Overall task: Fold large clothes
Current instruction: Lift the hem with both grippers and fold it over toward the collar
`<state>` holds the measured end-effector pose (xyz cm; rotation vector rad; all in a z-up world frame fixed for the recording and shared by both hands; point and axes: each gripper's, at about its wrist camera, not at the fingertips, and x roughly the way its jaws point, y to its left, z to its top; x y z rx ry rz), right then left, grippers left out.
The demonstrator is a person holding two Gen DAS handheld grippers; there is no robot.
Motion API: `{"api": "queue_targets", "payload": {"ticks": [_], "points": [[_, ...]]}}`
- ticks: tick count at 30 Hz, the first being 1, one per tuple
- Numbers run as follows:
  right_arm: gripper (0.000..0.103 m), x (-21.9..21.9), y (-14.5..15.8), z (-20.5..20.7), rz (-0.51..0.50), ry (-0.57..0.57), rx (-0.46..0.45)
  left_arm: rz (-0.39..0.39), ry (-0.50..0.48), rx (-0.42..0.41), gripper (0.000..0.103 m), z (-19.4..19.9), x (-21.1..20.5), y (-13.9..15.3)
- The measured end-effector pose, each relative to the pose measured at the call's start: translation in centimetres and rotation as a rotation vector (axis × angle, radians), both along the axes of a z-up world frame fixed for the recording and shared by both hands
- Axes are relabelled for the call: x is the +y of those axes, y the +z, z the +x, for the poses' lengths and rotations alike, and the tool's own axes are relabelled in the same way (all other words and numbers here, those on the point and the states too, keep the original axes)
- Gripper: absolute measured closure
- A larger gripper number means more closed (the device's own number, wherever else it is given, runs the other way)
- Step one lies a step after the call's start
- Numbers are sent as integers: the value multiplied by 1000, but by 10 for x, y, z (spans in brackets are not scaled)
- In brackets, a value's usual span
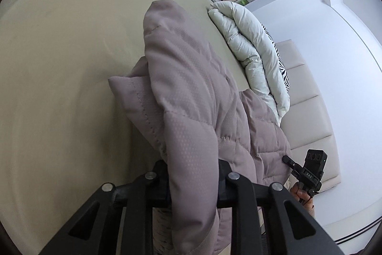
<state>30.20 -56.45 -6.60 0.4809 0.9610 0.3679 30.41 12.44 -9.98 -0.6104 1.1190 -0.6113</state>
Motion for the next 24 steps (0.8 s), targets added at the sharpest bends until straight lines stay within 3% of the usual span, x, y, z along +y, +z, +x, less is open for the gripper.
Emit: {"api": "queue_targets", "payload": {"ticks": [2,4,5,8,9,11,12,16,18,21,24], "points": [[87,6,3,-25,44,6,2,27,7,30,76,-15,7,-9],[87,11,-10,-37,-10,-37,50,71,29,100,73,-21,15,-35],[87,6,-19,-37,9,-74,77,69,59,131,70,-21,21,-48],[81,-15,-39,-38,135,-182,96,-27,130,176,62,-19,34,-66],[77,-19,-41,-41,144,-216,103,-22,144,179,58,-16,34,-66],[60,-26,-42,-45,136,-266,102,11,147,173,54,-11,31,-64],[35,-29,-42,-49,111,-285,98,28,146,170,52,-7,28,-62],[10,-48,-41,-61,152,-355,29,26,163,188,44,6,24,-71],[10,-53,-50,-48,158,-332,85,5,178,201,37,8,23,-80],[10,-39,-78,-24,132,-209,258,-25,181,207,31,7,26,-91],[10,-48,-111,-11,313,-172,303,-25,168,210,29,7,28,-95]]}}
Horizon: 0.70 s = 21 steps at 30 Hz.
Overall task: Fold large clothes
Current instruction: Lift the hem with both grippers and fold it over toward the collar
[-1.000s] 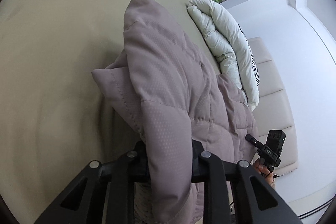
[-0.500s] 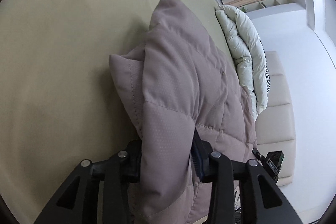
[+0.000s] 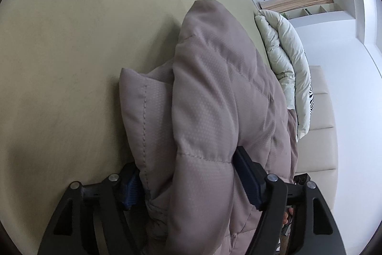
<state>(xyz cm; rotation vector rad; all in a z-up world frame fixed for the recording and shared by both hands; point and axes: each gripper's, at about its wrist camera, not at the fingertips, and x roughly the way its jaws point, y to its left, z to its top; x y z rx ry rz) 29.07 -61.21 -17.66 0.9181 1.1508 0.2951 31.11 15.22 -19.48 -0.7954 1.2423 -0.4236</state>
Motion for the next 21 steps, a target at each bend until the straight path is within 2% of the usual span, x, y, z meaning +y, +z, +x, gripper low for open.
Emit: {"api": "queue_targets", "payload": {"ticks": [2,4,6,10,13,21], "points": [[11,0,-7,5,71,12,-50,12,-20,-7,32,3,-5,1],[21,9,-11,10,108,68,-84,29,-46,-16,42,6,-11,2],[37,15,-18,14,129,90,-93,45,-71,-27,55,10,-18,4],[57,24,-1,7,50,93,-148,89,-101,-51,67,9,-27,12],[65,31,32,-15,1,79,-220,56,-105,-53,73,7,-26,16],[67,30,74,-56,1,53,-265,-16,-164,-91,77,-30,-29,48]]}}
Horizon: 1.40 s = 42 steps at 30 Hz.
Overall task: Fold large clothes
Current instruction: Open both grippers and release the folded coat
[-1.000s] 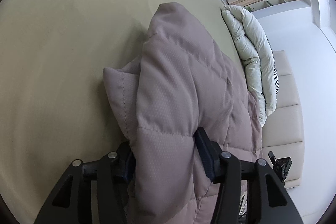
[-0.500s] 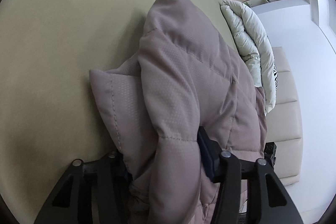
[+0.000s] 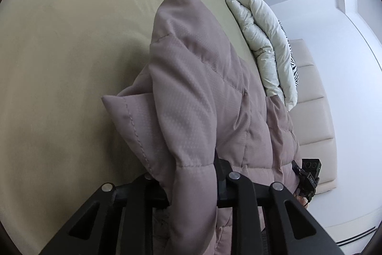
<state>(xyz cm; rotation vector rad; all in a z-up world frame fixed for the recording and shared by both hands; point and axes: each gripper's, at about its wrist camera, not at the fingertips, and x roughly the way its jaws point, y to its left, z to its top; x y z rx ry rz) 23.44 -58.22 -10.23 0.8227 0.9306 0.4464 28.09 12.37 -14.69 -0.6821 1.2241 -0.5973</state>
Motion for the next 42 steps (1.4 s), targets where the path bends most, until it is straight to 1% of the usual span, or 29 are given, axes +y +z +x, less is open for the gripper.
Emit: {"api": "queue_targets", "payload": {"ticks": [2,4,5,6,7,8,9,10,12,14,16,17,18,20,22,23,25,27,29,30,31,32,33,34,35,36,39,41,42], "points": [[67,-3,7,-12,-5,3,-1,18,-20,-8,77,-4,-2,-1],[67,-9,-2,-16,-6,-8,28,30,0,29,75,0,-1,-20],[67,-13,-16,-16,-6,-21,61,23,10,36,71,4,-1,-30],[62,-17,-28,-17,-6,-34,92,10,23,42,65,6,0,-37],[50,-25,-49,-18,8,-68,146,-15,47,57,63,9,0,-45],[48,-33,-73,-17,50,-105,199,-16,52,59,59,11,-3,-48],[47,-38,-89,-17,108,-123,204,8,50,47,56,11,-6,-48],[46,-38,-91,-17,119,-137,192,22,52,43,55,11,-7,-47],[42,-32,-79,-21,67,-152,185,42,54,33,52,8,-4,-41],[41,-26,-65,-26,13,-167,206,59,61,22,50,2,1,-33],[41,-28,-51,-31,-25,-199,227,96,77,-9,50,-9,8,-18],[41,-29,-43,-28,-66,-228,220,131,87,-38,50,-17,13,-6],[41,-30,-28,-31,-143,-263,204,162,95,-65,50,-23,17,3],[41,-27,10,-38,-269,-314,139,248,116,-142,50,-37,22,27],[41,-13,46,-34,-331,-323,64,325,141,-208,50,-48,23,48],[41,1,65,-30,-379,-307,8,356,147,-247,50,-52,19,60],[39,29,90,-17,-443,-234,-73,386,134,-317,49,-58,3,76],[37,64,91,2,-505,-149,-84,416,102,-371,42,-61,-23,84],[37,91,74,21,-551,-102,-43,443,51,-385,42,-60,-54,77],[37,93,61,14,-563,-94,-9,458,34,-377,42,-59,-63,71],[37,101,47,24,-586,-94,36,476,15,-359,42,-56,-73,62],[37,119,25,41,-630,-98,87,492,-2,-335,42,-54,-79,52],[34,127,5,52,-678,-96,95,513,-17,-303,42,-51,-86,36],[32,134,-1,51,-718,-99,57,519,-15,-296,42,-50,-87,27],[32,141,-5,48,-758,-102,11,516,1,-305,41,-52,-86,22],[31,147,-7,48,-772,-106,-11,514,9,-313,41,-53,-85,21],[31,143,-5,41,-718,-114,4,499,22,-310,41,-57,-80,26],[32,134,4,33,-730,-139,17,499,44,-340,41,-68,-72,41],[32,129,17,20,-760,-180,-10,502,62,-380,41,-78,-70,53]]}}
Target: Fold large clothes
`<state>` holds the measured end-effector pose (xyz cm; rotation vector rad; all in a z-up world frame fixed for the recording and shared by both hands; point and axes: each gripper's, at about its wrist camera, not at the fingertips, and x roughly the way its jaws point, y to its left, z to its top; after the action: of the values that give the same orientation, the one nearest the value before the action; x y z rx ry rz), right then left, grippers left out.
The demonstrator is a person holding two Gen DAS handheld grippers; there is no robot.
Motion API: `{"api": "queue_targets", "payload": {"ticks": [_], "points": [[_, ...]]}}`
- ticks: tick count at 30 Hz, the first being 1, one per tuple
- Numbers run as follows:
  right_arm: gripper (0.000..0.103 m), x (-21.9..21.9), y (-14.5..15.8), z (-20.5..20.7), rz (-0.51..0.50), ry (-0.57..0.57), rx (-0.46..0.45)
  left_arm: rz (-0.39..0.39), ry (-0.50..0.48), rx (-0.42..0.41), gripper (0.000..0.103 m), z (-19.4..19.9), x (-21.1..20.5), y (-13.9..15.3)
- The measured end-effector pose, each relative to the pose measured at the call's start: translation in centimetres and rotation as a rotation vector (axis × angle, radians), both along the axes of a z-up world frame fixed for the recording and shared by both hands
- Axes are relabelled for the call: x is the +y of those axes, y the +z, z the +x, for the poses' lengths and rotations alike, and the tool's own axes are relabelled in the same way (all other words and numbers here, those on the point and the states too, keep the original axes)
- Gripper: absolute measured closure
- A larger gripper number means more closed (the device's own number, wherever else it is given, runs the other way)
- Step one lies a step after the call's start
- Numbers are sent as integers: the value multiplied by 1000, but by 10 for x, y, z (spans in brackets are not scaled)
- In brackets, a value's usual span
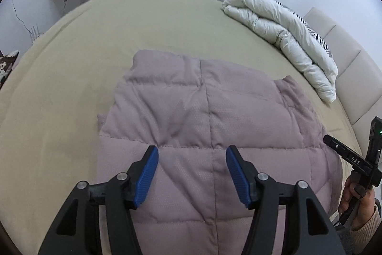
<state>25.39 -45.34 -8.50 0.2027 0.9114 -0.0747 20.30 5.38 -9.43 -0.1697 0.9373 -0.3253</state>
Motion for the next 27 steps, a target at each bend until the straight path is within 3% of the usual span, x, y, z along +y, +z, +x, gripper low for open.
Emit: {"api": "queue_targets", "payload": {"ticks": [1,3,5,6,9,13,17,19,22,27], "points": [[32,-10,24,-29,-21,-9,-62,9,8,-45,39,-10,3,11],[31,1,61,-66,-68,-19,-229,41,32,-154,22,-35,7,37],[16,17,93,-102,-125,-36,-385,73,60,-266,6,-60,8,62],[3,21,109,-116,-152,-55,-440,95,79,-329,0,-75,7,76],[0,38,145,-160,-219,-125,-559,194,152,-468,0,-112,-2,114],[0,55,174,-185,-172,-68,-448,243,189,-543,0,-154,-9,155],[0,65,210,-230,-102,-61,-467,312,217,-530,0,-186,-13,180],[0,73,239,-260,-104,-91,-485,326,224,-514,0,-198,-13,187],[0,88,271,-287,-152,-113,-422,341,234,-439,0,-204,-11,189],[0,104,279,-298,-155,-141,-248,339,228,-355,0,-214,-10,181]]}}
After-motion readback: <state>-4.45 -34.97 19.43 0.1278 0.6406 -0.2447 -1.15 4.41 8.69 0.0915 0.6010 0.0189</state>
